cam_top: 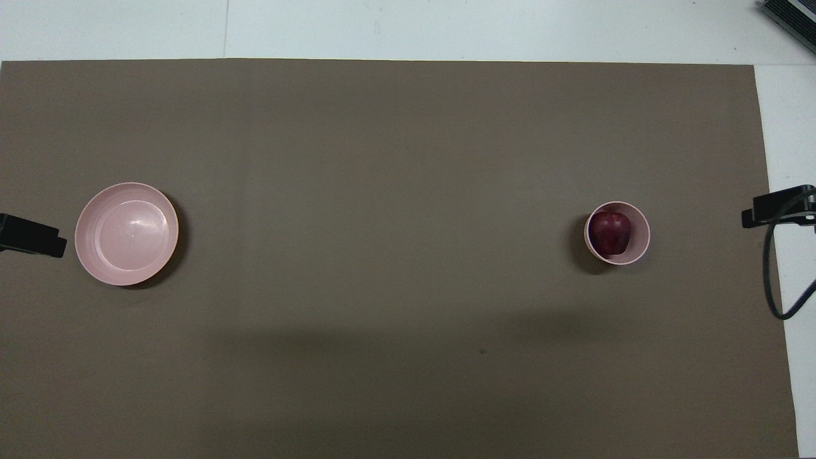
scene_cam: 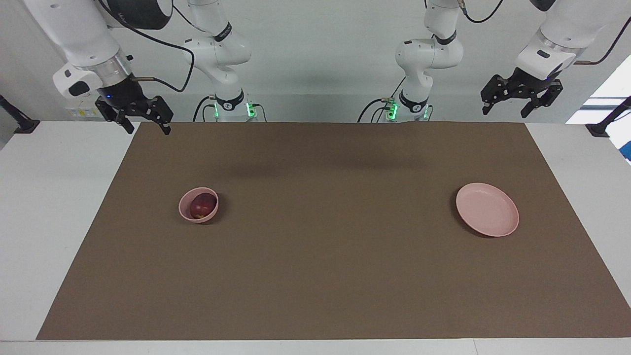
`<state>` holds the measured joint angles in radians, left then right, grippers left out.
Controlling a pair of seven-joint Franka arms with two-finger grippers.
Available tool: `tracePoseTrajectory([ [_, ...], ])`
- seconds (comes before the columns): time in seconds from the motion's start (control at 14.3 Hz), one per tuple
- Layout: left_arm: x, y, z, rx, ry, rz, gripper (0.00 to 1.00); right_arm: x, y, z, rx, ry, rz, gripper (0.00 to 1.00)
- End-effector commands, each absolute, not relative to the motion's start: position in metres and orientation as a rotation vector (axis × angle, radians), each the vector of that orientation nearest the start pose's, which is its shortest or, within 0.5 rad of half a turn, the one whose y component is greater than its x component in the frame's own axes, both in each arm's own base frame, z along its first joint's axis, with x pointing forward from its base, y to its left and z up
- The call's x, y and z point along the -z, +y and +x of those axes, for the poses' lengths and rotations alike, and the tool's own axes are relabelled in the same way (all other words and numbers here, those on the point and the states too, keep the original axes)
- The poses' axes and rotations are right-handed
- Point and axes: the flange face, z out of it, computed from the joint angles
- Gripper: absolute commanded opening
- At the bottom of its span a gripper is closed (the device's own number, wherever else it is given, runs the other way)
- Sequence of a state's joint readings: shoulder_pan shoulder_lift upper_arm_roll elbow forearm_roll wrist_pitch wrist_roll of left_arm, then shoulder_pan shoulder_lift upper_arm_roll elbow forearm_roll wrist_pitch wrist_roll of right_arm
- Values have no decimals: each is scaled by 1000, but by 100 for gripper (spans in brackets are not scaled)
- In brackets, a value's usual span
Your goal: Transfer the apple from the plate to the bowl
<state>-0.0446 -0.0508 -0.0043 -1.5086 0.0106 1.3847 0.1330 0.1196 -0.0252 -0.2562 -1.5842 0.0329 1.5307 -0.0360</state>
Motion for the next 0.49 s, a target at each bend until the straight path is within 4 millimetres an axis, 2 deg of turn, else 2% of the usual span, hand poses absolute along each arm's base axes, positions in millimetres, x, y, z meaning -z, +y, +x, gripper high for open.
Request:
tracePoseTrajectory([
  [0.0, -666, -21, 511, -116, 258, -3111, 100, -626, -101, 519, -73, 139, -3112, 100],
  [0.14, -666, -21, 512, -114, 258, -3111, 100, -624, -112, 513, -84, 134, -3108, 100],
  [0.28, -666, -21, 512, -114, 258, -3111, 100, -626, -107, 516, -73, 134, -3102, 100],
  [0.42, -666, -21, 512, -114, 258, -3111, 100, -643, -95, 519, -37, 106, -3096, 100],
])
